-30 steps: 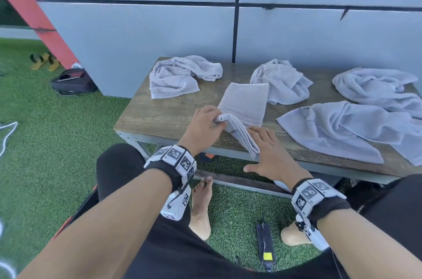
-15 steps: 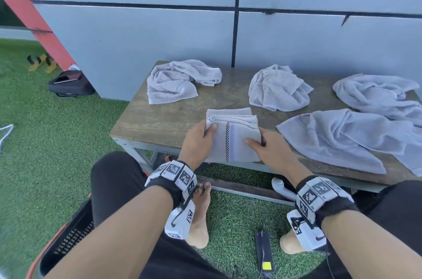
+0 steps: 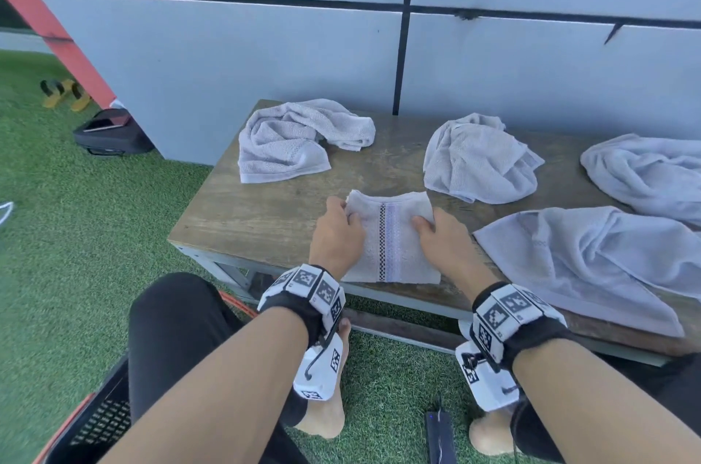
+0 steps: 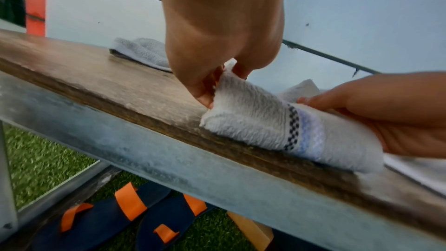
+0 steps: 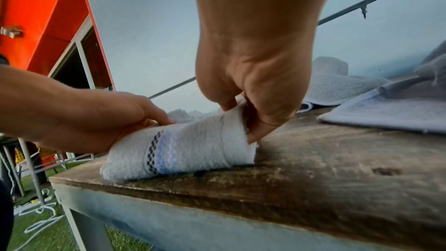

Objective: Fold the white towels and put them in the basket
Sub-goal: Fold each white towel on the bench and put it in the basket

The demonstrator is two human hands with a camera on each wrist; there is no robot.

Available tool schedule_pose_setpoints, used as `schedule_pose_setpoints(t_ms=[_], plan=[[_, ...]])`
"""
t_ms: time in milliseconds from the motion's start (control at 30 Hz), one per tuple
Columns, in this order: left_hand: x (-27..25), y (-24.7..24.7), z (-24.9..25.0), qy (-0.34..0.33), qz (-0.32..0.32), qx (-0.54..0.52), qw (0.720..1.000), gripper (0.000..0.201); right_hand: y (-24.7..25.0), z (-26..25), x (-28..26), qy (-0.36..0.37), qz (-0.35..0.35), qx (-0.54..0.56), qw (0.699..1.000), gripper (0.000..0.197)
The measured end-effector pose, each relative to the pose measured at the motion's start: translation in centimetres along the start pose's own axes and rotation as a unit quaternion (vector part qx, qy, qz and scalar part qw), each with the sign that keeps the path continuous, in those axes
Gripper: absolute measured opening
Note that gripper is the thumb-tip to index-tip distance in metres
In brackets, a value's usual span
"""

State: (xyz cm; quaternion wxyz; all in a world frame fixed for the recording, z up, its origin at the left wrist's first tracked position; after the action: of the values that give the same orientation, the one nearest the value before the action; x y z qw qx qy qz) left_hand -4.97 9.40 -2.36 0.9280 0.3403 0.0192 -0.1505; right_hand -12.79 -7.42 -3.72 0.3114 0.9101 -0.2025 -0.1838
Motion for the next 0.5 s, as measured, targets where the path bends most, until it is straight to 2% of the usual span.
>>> schedule_pose_setpoints(t_ms=[100,233,500], plan=[[0.2,-0.7,-0.3,-0.031,0.006,0.067,0.997,0.014,-0.6,0.8,0.8,-0.021,0.016,-0.003,1.0,0.032],[0.4,-1.5,-0.2,-0.012,0.035,0.14,0.99,0.017,-0.9,0.6,1.0,-0.021,0.043,-0.031,0.998,0.036],[1.4,-1.8,-0.1,0.019,0.048,0.149,0.987,0.025,-0.9,-0.1,1.7,-0.042,0.051,-0.064,0.996,0.039]])
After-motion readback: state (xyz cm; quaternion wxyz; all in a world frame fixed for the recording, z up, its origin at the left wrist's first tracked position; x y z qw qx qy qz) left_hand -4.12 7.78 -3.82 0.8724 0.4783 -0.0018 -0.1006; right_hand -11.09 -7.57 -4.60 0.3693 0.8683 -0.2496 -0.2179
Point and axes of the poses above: each hand's wrist, its own x-axis towards the middle knuckle, its own y-axis out of the back of the hand, z = x × y, the point moved 1 cm from there along x, towards the middle knuckle, and after that the axes turned 1 degree about x, right-handed, at the moved point
